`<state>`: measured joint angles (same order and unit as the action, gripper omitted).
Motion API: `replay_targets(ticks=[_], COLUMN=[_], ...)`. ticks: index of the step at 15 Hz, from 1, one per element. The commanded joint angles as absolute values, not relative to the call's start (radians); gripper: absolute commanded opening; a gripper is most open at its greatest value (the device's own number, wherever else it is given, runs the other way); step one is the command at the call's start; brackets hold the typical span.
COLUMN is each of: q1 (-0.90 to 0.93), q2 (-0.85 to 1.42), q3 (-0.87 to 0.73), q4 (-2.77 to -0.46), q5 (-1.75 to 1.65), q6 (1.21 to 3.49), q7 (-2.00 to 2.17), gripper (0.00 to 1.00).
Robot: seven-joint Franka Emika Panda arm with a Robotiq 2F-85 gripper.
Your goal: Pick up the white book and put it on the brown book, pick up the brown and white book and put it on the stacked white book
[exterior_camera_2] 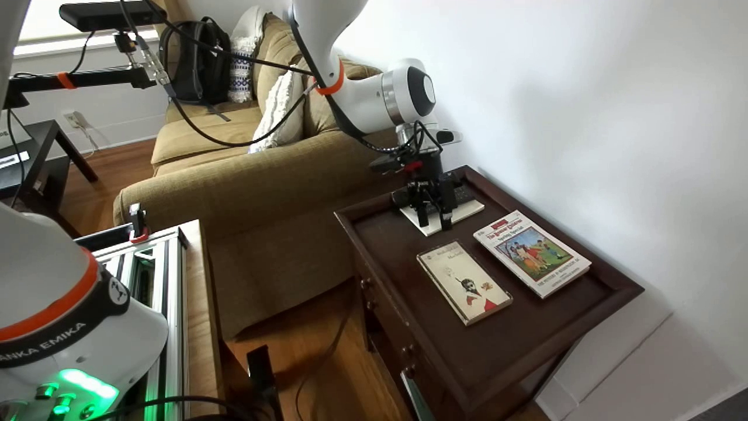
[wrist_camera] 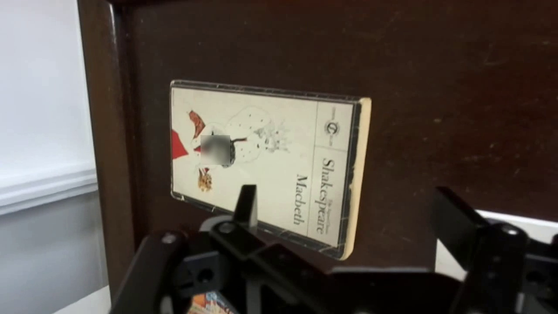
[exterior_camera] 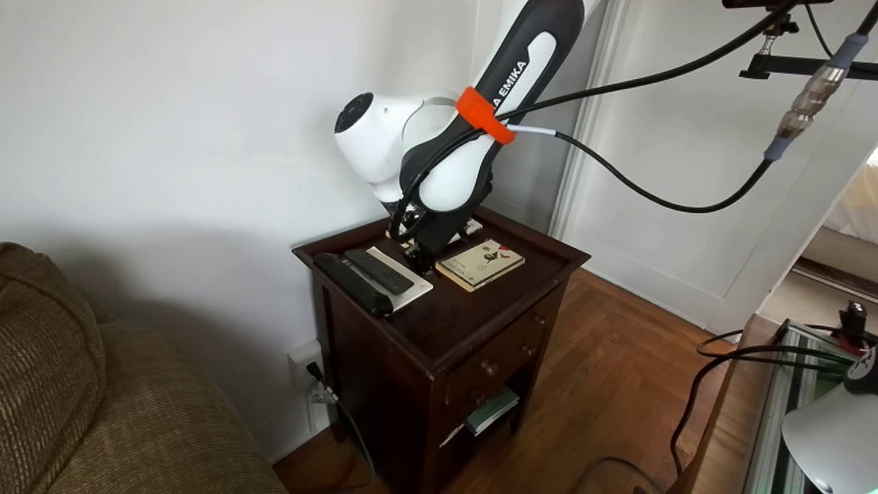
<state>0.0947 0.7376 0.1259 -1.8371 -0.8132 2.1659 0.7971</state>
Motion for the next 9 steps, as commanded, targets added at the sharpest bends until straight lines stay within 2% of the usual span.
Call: replay_targets(ticks=[1,9], q1=[0.106,0.155], q2=[0.738,0.771], q3=[0.077,-0.018], q4=[-1.871,-1.894], q5=[-0.683,-0.608], q6=[2.206,2.296], q7=[0.735,0.645], gripper=[1.0,1.0])
